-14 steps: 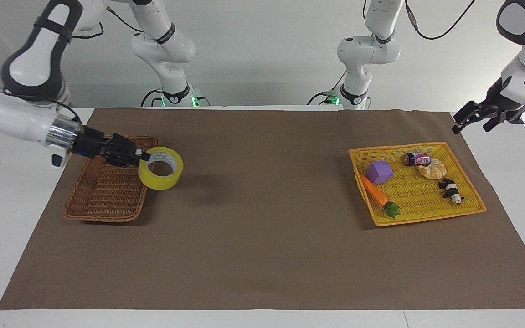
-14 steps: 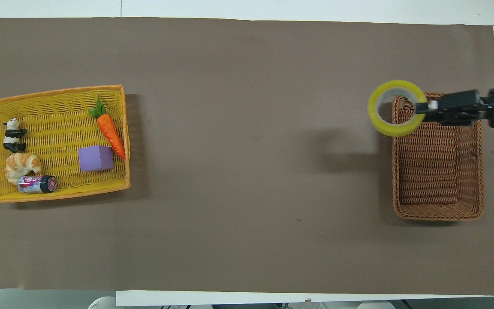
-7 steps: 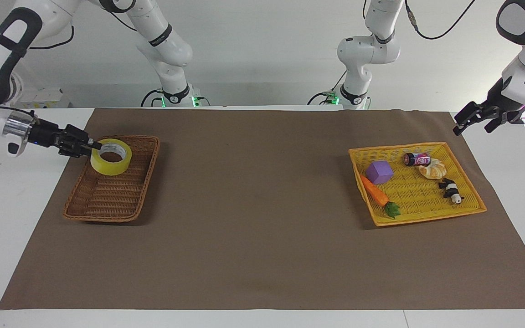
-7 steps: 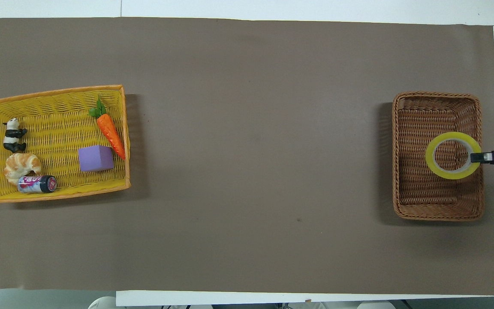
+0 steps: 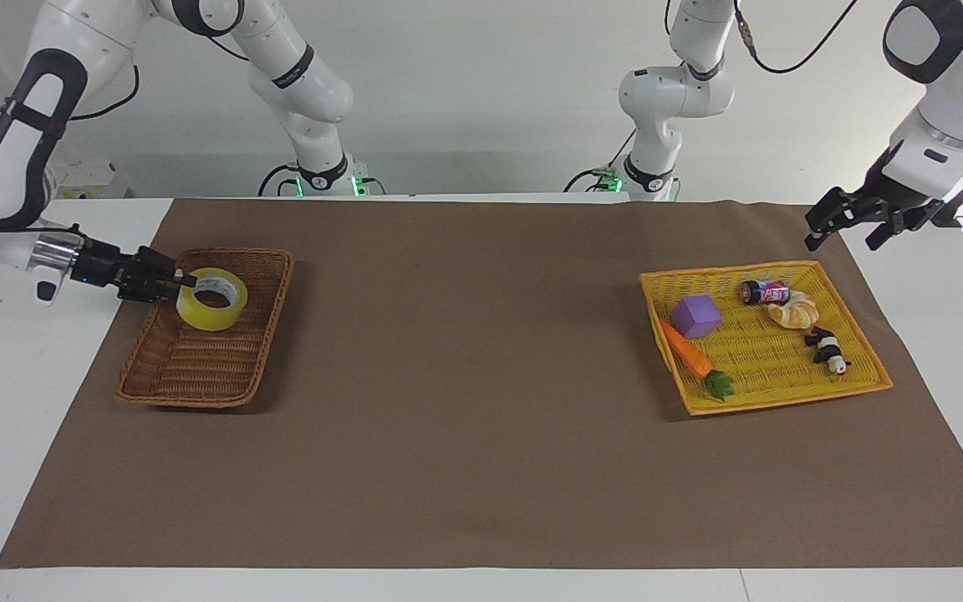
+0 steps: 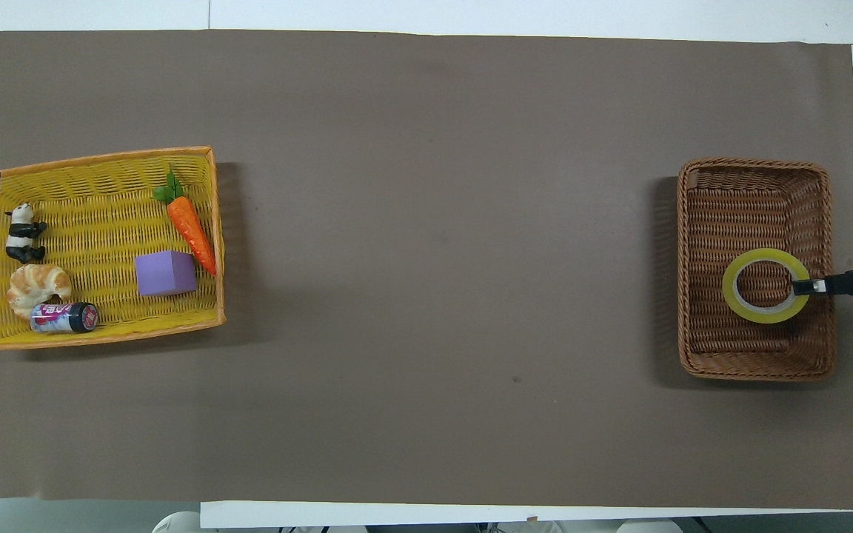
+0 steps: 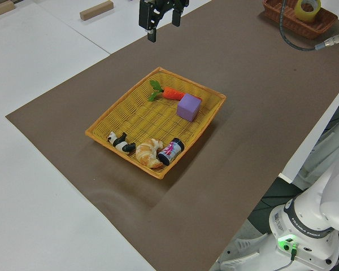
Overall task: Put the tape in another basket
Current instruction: 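Open the right gripper and withdraw it from the tape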
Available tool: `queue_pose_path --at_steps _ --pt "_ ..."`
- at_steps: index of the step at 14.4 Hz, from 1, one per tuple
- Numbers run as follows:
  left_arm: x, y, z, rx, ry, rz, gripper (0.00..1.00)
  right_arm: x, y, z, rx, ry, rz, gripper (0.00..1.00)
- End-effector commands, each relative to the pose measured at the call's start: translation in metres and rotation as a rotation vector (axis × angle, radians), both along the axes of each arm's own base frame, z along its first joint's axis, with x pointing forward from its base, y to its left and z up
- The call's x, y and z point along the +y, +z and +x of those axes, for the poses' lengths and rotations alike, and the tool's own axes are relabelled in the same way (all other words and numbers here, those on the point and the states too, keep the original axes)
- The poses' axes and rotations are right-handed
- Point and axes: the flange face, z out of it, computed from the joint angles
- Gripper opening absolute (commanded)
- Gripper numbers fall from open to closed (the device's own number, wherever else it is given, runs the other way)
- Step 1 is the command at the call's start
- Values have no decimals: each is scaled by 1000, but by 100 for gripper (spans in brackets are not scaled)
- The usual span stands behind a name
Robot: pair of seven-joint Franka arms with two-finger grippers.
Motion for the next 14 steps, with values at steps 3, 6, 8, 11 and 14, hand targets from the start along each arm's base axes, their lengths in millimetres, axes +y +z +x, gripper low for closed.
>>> queue_pose_path --at_steps 3,6,8,11,14 --pt "-3 28 4 13 -10 11 100 3 -16 3 -14 29 -15 9" --pt "-4 30 3 9 -15 12 100 3 -12 6 -22 37 -21 100" --pt "-4 34 2 5 -14 12 100 2 -5 7 -29 47 -42 100" --pt "1 42 4 -12 -6 9 100 13 34 25 -72 131 -139 100" --pt "5 36 2 19 -2 52 100 41 97 42 -154 250 -334 100"
